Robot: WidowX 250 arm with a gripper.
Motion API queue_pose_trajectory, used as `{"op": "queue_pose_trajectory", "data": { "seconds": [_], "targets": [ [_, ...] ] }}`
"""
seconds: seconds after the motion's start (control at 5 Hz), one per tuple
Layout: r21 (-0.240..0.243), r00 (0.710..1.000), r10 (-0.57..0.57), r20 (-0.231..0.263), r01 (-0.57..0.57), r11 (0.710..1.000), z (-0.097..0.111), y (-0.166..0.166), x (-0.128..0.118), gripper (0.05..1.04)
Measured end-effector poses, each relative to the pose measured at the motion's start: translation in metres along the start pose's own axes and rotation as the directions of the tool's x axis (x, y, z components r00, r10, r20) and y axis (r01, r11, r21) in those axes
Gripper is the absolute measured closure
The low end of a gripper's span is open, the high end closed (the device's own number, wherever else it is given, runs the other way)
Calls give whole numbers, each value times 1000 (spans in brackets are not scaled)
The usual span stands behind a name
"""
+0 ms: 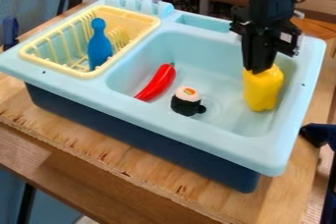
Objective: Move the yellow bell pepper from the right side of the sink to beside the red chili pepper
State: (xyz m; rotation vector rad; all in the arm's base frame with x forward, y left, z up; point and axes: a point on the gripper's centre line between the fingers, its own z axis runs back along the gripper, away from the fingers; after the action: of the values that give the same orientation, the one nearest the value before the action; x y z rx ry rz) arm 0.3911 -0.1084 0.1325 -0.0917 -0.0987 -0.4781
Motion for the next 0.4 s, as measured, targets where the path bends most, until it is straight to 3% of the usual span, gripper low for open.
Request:
{"op": "queue_pose_trajectory", "data": {
  "seconds": [0.2, 0.4],
  "targets": [
    [-23, 999, 5, -34, -5, 1000, 6, -1, -15, 995],
    [-6, 998, 61, 26, -61, 998, 57, 8, -45, 995]
  ]
}}
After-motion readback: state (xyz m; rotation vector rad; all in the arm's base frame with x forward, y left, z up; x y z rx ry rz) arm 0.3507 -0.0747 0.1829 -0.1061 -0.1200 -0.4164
